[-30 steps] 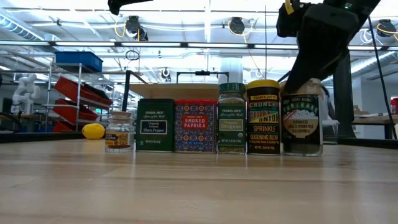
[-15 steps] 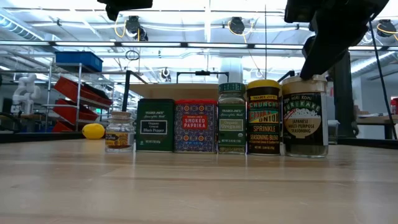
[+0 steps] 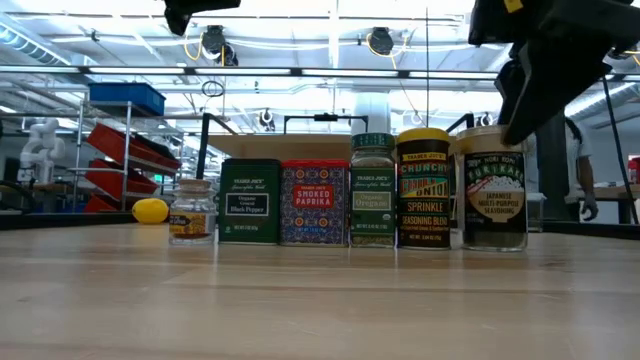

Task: Shelf spices
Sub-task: Remove the brown seasoning bottle from the shelf, then put the transparent seasoning bottle on the shelf

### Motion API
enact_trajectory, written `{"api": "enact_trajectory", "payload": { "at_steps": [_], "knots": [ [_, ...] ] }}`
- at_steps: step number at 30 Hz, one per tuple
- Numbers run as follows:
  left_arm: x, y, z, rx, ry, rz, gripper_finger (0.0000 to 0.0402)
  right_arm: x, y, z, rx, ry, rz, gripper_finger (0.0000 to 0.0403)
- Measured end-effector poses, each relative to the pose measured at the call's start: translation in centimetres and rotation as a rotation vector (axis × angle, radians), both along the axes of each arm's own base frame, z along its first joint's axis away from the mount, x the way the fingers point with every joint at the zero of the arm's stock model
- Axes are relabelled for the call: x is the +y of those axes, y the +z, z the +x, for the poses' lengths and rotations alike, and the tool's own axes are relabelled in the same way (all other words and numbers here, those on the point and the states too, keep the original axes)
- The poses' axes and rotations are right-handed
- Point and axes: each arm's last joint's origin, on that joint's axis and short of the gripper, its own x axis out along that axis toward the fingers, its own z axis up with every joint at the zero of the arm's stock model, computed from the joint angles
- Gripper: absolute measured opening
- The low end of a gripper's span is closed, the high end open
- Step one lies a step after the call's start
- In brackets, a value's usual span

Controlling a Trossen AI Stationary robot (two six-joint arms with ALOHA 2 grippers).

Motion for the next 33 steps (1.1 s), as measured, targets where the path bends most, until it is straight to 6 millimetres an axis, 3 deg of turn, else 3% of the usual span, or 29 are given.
{"api": "enact_trajectory", "payload": {
  "at_steps": [7,17,23,29,33],
  "knots": [
    [-1.0,-1.3,-0.5,0.121,-0.024,-0.099,0.0084,0.1,0.8,-0.3,-0.038,0.020,0.016,0.0318],
    [-3.0,-4.3,-1.8,0.401,0.037,-0.177,0.0084,0.0,4.0,-2.9,-0.161,0.049,0.083,0.0318],
    [-4.4,-6.0,-0.3,0.468,0.061,-0.146,0.0084,-0.6,5.8,-4.3,-0.241,0.052,0.122,0.0318],
    [-5.6,-8.9,1.6,0.588,0.115,-0.121,0.0085,-0.9,6.8,-4.9,-0.308,0.069,0.144,0.0318],
    [-6.2,-10.6,2.8,0.626,0.141,-0.126,0.0116,-0.9,7.3,-4.7,-0.363,0.087,0.156,0.0318]
  ]
}}
